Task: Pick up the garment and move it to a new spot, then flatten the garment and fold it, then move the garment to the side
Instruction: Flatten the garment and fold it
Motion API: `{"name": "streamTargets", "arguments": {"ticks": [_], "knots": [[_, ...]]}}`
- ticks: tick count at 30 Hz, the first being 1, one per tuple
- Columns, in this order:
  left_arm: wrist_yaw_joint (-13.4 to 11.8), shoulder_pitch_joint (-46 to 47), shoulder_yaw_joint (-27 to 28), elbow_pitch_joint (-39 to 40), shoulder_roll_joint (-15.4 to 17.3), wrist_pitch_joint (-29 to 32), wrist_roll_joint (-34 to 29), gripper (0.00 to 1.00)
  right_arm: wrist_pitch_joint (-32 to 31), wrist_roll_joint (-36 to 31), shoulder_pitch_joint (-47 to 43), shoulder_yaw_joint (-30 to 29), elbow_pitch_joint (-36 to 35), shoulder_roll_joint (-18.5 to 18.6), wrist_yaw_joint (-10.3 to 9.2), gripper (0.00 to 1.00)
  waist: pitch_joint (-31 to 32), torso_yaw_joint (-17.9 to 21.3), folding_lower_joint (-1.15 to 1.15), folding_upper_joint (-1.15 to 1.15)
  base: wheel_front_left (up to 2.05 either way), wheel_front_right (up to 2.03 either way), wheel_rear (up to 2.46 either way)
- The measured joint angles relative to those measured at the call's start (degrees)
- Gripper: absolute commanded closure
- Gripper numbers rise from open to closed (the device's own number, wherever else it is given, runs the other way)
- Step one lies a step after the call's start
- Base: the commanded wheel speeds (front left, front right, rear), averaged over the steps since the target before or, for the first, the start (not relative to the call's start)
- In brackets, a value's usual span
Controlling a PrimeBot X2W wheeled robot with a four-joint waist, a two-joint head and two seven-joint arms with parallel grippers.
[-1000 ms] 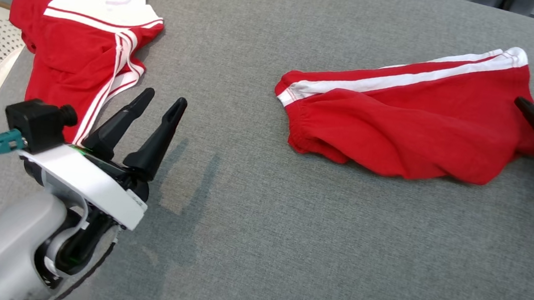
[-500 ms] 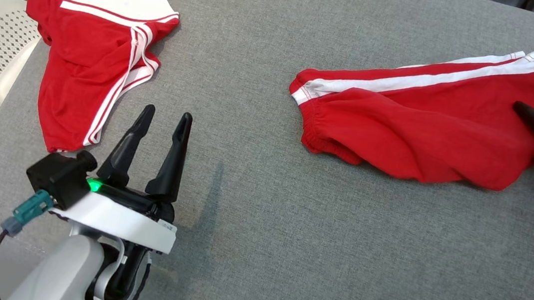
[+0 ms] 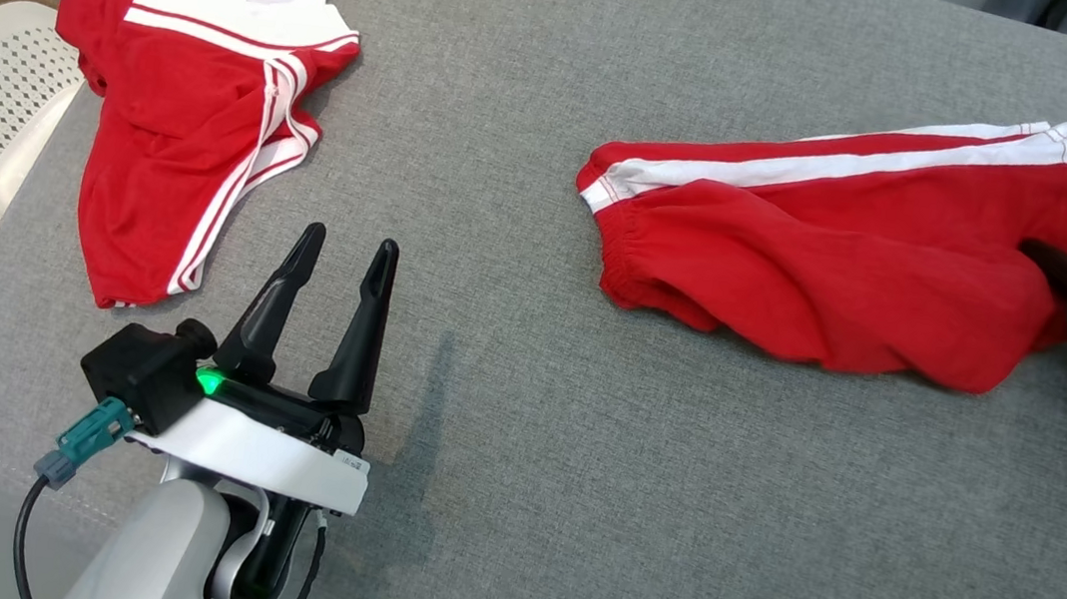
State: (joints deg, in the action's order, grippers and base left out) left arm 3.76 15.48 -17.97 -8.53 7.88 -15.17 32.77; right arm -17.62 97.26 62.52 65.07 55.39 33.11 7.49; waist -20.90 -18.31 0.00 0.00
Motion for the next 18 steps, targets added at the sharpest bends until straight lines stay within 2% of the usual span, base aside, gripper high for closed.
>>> {"name": "streamTargets", "arguments": {"ticks": [7,18], "knots": [[1.31,-0.77,1.67,-1.36,-1.36,0.0,-2.2,0.0,1.19,-1.02,-1.46,-0.7,-3.35,0.67,0.0,1.0,1.26,1.48,0.0,0.0,0.0,0.0,0.0],[2.49,-2.5,2.54,-3.11,-1.78,0.01,-4.1,0.0,3.68,-1.43,-7.64,-1.82,-8.77,2.5,0.0,1.0,5.03,6.04,0.0,0.0,0.0,0.0,0.0]]}}
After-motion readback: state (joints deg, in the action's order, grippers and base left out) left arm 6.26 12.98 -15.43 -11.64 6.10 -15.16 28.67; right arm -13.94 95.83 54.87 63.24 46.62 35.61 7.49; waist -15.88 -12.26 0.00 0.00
